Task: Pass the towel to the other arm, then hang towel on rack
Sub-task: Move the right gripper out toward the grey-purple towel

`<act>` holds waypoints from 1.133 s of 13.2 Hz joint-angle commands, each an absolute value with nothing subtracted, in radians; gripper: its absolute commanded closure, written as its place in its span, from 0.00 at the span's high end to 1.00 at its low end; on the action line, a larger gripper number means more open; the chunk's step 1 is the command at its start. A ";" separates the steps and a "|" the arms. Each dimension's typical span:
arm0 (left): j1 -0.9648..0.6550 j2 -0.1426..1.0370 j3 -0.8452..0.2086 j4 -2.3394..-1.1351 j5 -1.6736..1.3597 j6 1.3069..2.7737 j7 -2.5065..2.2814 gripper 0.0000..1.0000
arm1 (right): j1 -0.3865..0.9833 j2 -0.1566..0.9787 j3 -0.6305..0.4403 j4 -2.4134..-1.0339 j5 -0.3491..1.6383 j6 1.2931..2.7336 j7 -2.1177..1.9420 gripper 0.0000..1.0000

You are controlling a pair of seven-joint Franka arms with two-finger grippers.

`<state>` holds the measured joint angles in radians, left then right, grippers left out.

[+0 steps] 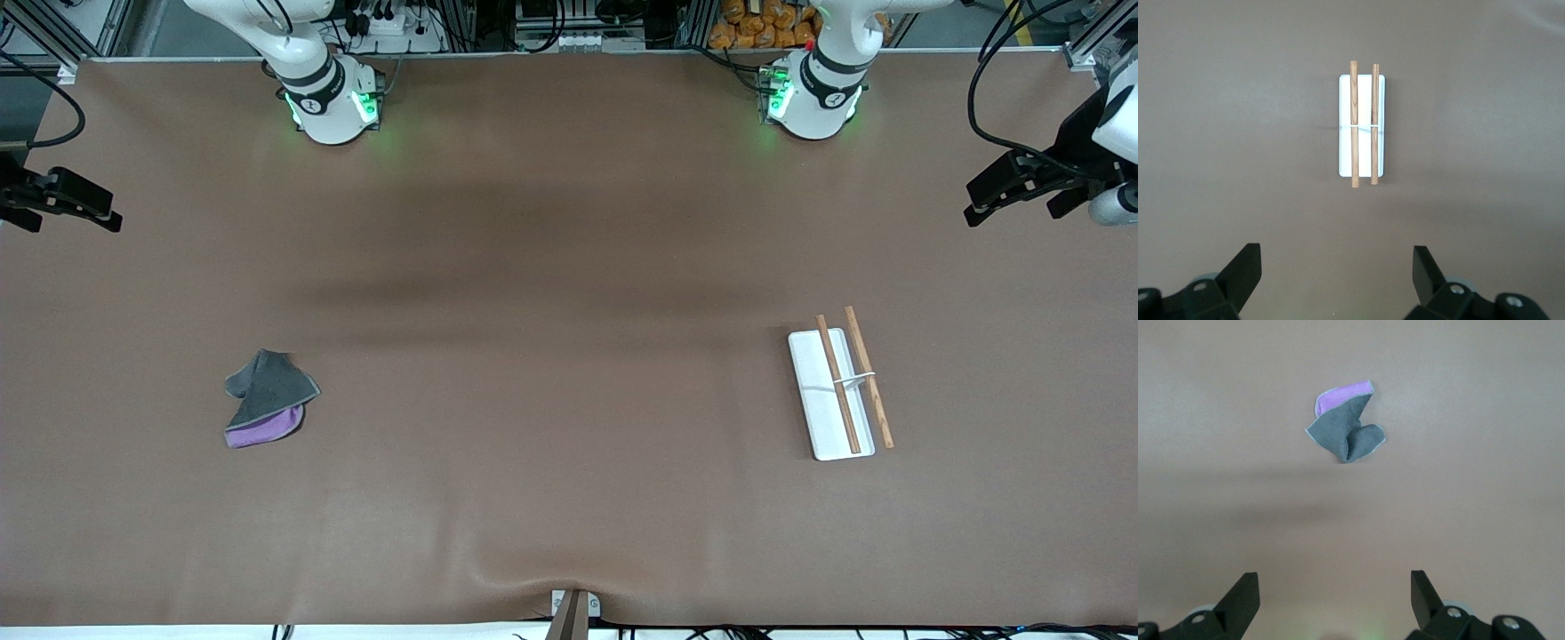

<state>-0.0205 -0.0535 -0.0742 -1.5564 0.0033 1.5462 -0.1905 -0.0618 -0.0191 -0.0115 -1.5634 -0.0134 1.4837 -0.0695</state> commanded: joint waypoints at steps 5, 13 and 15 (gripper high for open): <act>-0.026 -0.080 -0.068 -1.572 0.037 1.529 -0.181 1.00 | -0.075 -0.035 -0.002 -1.571 -0.014 1.488 -0.074 1.00; -0.026 -0.080 -0.078 -1.578 0.081 1.529 -0.166 1.00 | -0.083 -0.028 -0.003 -1.572 -0.014 1.485 -0.077 1.00; -0.023 -0.081 -0.078 -1.586 0.043 1.529 -0.166 1.00 | -0.081 -0.028 -0.003 -1.572 -0.014 1.486 -0.077 1.00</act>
<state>-0.0241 -0.0536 -0.0785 -1.5590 0.0681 1.5362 -0.1827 -0.0647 -0.0189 -0.0126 -1.5640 -0.0134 1.4840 -0.0695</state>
